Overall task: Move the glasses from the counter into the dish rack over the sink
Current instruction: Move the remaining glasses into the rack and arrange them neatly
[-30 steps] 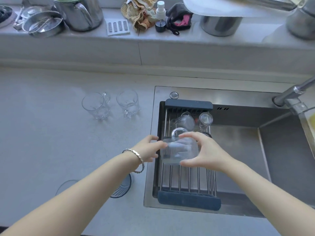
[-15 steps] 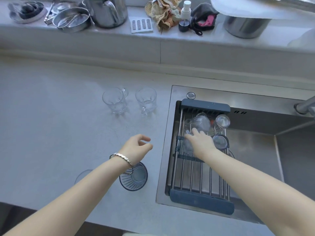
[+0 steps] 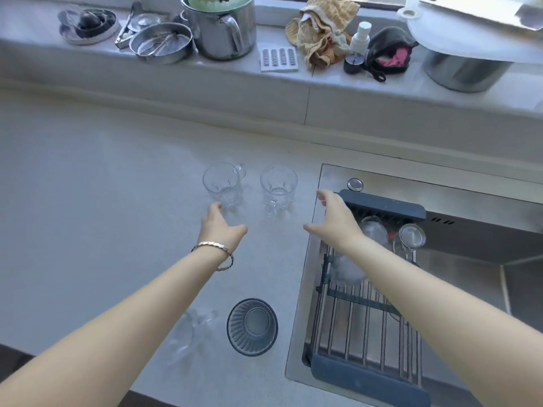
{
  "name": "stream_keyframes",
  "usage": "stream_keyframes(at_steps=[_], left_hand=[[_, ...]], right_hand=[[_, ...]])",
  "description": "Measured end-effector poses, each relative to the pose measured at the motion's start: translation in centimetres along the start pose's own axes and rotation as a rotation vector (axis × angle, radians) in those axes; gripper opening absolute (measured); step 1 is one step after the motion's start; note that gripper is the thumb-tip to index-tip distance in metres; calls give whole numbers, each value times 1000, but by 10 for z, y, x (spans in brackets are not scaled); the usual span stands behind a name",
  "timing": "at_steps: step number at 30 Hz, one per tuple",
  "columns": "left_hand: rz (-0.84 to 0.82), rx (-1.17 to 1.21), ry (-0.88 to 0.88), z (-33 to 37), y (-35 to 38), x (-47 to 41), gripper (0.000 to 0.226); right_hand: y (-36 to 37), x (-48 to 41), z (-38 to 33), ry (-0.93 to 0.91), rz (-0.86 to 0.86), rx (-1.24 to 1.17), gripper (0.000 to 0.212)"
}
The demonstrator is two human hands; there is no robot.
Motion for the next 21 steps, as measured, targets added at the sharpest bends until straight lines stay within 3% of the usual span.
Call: stream_keyframes(at_steps=[5,8,11,16,21], left_hand=[[132,124,-75,-11,-16,-54,105],[117,181,-19,-15,-13,-86,111],[57,239,71,-15,-1,-107,106],[109,303,131,-12,1,-107,73],[17,368,215,12,6,-56,74]], right_hand=[[34,-52,-8,115,-52,-265,94],[43,-70,-5,112,-86,-350,101],[49,-78,-5,73,-130,-356,90],[40,-59,-3,45,-44,-376,65],[18,13,13,128,-21,-527,61]])
Point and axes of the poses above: each hand's wrist, its own x-axis away from the middle knuckle, its own y-axis out of the palm, z = x × y, the point moved 7 cm from there along -x, towards the middle knuckle, and after that the axes turned 2 degrees about -x, right-handed, at the moved point
